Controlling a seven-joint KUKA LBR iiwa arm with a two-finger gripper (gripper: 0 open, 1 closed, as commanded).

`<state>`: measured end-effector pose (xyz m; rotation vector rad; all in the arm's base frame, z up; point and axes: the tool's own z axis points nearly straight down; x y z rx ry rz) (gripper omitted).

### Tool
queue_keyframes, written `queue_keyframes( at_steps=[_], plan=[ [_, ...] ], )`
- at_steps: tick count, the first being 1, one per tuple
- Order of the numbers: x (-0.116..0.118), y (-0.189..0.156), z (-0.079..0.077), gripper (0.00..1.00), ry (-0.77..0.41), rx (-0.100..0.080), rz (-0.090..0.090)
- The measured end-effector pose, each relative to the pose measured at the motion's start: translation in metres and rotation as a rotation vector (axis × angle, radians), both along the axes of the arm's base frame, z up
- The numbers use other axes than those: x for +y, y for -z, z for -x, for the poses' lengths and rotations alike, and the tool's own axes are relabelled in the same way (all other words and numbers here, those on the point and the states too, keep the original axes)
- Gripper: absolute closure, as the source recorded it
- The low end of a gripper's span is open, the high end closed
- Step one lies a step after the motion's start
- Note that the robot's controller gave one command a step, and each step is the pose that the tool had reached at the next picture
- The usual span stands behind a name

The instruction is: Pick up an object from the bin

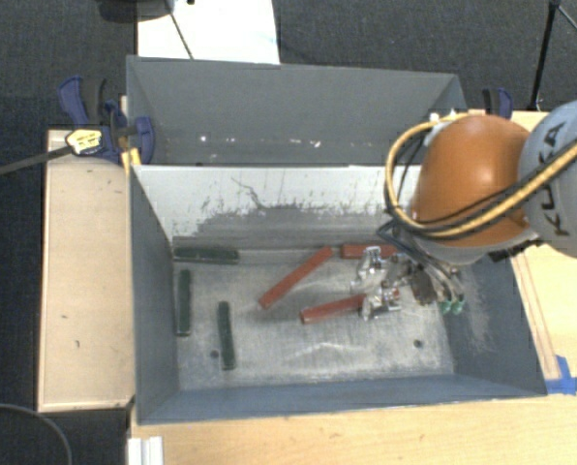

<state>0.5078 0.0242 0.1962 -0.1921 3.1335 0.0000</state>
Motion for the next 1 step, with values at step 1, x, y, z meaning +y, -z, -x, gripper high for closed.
queue_keyframes(
  at_steps=[1],
  plan=[
    [0.0001,0.0002,0.0001,1.00,-0.001,0.000,0.000]
  ],
)
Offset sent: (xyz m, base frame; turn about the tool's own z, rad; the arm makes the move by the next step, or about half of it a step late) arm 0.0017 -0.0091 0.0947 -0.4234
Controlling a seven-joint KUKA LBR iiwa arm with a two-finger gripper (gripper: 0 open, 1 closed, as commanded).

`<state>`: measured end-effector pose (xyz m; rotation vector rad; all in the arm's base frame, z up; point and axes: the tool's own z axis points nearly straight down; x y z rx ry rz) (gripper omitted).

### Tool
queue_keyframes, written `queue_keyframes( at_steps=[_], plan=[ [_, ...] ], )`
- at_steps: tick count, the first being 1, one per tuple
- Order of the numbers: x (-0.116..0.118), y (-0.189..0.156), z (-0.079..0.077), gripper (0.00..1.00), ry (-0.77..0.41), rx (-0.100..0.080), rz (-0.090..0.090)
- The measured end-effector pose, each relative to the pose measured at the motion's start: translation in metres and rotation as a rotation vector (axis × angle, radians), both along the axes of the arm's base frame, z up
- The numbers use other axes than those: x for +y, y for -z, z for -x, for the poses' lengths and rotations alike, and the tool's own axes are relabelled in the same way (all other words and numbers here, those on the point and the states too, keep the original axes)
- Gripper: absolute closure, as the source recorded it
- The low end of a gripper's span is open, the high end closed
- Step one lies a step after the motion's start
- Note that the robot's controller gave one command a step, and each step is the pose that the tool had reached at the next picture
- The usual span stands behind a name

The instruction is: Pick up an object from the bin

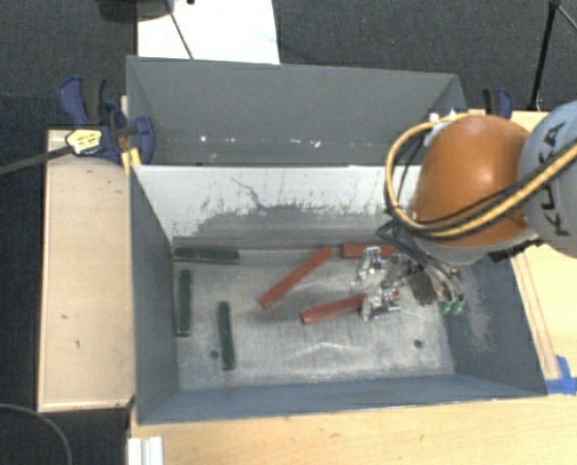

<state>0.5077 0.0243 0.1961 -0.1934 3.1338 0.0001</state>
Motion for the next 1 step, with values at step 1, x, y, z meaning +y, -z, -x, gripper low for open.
queue_keyframes(
  at_steps=[1],
  plan=[
    [-0.0092,-0.0956,-0.0029,1.00,-0.421,-0.004,0.001]
  ],
)
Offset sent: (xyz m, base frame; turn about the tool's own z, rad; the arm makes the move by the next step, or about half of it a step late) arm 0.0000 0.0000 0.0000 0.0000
